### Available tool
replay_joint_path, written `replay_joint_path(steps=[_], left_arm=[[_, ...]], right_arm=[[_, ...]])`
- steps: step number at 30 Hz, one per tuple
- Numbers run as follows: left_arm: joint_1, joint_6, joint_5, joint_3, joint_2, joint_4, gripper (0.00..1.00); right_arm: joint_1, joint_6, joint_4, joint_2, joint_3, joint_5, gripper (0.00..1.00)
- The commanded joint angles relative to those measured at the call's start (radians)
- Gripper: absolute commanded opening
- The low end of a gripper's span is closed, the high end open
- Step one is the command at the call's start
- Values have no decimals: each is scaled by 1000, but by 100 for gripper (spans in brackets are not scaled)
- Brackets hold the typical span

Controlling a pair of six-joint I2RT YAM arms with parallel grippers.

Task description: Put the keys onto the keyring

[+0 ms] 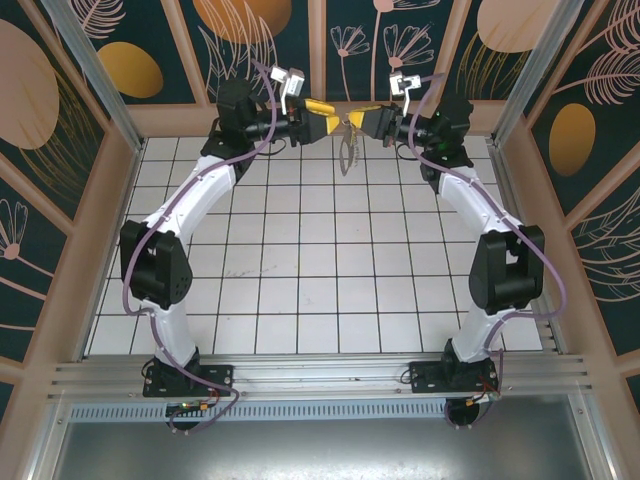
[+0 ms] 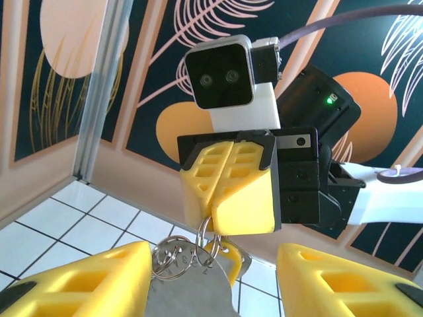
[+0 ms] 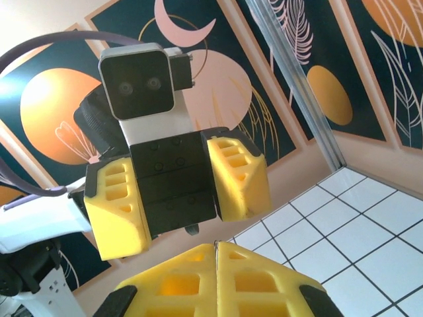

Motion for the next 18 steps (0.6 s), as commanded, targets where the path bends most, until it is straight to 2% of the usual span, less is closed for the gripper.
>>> replay_joint_path(steps=[1,18], left_arm=[[5,14,60,52,20,-13,52],[4,-140,96,38,66,156,50]], right_arm=[[-1,10,41,7,45,-50,0],[16,59,111,17,37,-50,0]])
